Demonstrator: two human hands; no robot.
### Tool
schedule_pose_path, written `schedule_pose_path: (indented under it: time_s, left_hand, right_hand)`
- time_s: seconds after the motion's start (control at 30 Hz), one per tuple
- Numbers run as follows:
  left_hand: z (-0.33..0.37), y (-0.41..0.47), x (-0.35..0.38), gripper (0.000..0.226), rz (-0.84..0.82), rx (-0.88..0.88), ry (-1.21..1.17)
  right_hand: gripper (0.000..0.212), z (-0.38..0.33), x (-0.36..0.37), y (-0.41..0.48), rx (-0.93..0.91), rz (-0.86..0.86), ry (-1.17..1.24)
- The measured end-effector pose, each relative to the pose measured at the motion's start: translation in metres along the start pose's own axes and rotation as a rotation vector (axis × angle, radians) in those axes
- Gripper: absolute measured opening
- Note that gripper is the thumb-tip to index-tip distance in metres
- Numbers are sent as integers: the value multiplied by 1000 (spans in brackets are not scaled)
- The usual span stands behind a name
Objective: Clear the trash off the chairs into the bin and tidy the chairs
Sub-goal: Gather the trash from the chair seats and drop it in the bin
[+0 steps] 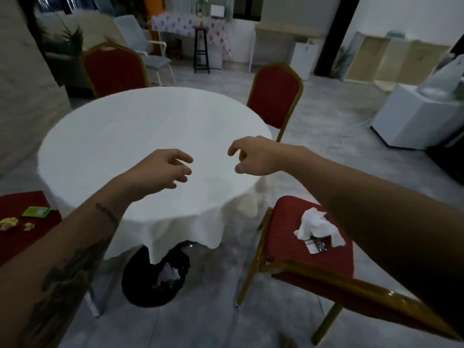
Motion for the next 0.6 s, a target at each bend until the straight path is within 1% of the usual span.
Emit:
schedule_pose_path:
  time_s: [0.1,0.27,0.43,0.53,0.6]
  left_hand:
    - [37,22,55,26,-4,12,-4]
    - [68,77,169,26,-39,-82,-37]
    - [73,128,290,28,-111,-209,-17]
    - [60,156,348,34,-157,-285,7]
    - [47,172,379,32,-189,-321,40]
  right_hand:
    - [46,65,-27,-5,12,19,-11]
    - [47,180,-33,-3,28,-38,64]
    - [51,283,11,10,49,-161,110]
    - [44,337,48,17,92,-238,120]
    - [41,369,76,24,126,-280,133]
Point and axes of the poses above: each hand's wrist, its own y-axis towards the middle knuckle, its own x-axis out of the palm, z = x × y, the point moved 9 cm from there along y, towards the middle knuckle, and after that the axes turned 3 degrees about -y, right-handed, at the moved point
